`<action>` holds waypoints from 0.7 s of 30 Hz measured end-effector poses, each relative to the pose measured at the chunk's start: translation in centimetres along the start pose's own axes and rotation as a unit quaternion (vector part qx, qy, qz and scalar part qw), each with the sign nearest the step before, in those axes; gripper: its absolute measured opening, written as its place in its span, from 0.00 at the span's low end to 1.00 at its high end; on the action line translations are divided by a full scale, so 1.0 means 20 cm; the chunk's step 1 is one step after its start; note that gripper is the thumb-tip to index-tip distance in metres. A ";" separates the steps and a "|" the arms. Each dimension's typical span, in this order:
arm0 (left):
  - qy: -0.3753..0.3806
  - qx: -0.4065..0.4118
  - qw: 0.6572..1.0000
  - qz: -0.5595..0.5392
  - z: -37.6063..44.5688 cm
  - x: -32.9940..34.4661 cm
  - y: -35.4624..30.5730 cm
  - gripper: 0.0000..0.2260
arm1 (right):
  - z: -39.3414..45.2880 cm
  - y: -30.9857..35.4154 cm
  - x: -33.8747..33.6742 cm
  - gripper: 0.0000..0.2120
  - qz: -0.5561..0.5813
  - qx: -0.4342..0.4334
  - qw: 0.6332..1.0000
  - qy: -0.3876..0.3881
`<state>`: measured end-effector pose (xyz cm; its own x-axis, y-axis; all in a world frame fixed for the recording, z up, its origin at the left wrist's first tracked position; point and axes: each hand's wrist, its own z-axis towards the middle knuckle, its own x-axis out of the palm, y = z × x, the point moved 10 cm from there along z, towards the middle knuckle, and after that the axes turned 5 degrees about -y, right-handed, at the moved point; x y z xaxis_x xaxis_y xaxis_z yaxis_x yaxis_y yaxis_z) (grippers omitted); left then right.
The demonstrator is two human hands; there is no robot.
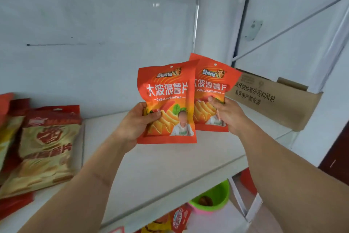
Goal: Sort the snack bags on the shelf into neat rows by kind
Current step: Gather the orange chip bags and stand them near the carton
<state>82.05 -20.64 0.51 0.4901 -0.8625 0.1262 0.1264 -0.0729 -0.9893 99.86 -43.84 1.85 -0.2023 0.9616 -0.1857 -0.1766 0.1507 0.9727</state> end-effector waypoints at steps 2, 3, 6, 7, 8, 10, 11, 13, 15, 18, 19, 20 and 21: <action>-0.001 0.001 1.000 0.006 0.12 0.10 0.02 0.15 | 0.14 -0.02 -0.04 0.15 0.008 -0.009 1.000 0.009; -0.002 0.000 1.000 0.009 0.18 0.15 0.03 0.14 | 0.20 -0.03 -0.05 0.15 0.011 -0.013 1.000 0.014; -0.003 -0.011 1.000 0.015 0.33 0.31 0.08 0.14 | 0.41 -0.12 -0.11 0.14 0.014 -0.006 1.000 0.023; -0.003 -0.013 1.000 0.016 0.38 0.36 0.09 0.14 | 0.49 -0.15 -0.14 0.14 0.015 0.000 1.000 0.025; -0.004 -0.014 1.000 0.017 0.44 0.40 0.11 0.15 | 0.58 -0.17 -0.15 0.15 0.016 0.003 0.999 0.032; -0.010 -0.019 1.000 0.018 0.55 0.48 0.14 0.16 | 0.75 -0.22 -0.18 0.16 0.003 -0.001 0.998 0.055; -0.014 -0.020 1.000 0.020 0.60 0.52 0.16 0.16 | 0.82 -0.23 -0.18 0.16 -0.001 -0.006 0.998 0.068; -0.029 -0.023 0.999 0.022 0.69 0.60 0.21 0.16 | 0.98 -0.27 -0.19 0.14 0.006 -0.008 0.997 0.081; -0.055 -0.025 0.998 0.015 0.78 0.66 0.24 0.16 | 1.11 -0.29 -0.20 0.13 -0.001 0.006 0.996 0.092; -0.091 -0.036 0.995 0.007 0.89 0.73 0.31 0.16 | 1.29 -0.34 -0.19 0.15 -0.018 0.017 0.993 0.118; -0.103 -0.037 0.994 0.005 0.93 0.75 0.33 0.15 | 1.34 -0.34 -0.19 0.16 -0.019 0.017 0.992 0.124; -0.113 -0.037 0.993 0.003 0.96 0.77 0.35 0.15 | 1.38 -0.35 -0.18 0.17 -0.022 0.019 0.992 0.127; -0.122 -0.038 0.992 0.005 0.99 0.79 0.36 0.14 | 1.43 -0.35 -0.17 0.17 -0.021 0.020 0.991 0.130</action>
<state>107.81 -24.81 -3.22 0.6867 -0.7167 0.1218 0.0598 -0.1113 -0.9920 129.35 -41.63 -0.38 -0.4376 0.8637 -0.2502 -0.1529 0.2027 0.9672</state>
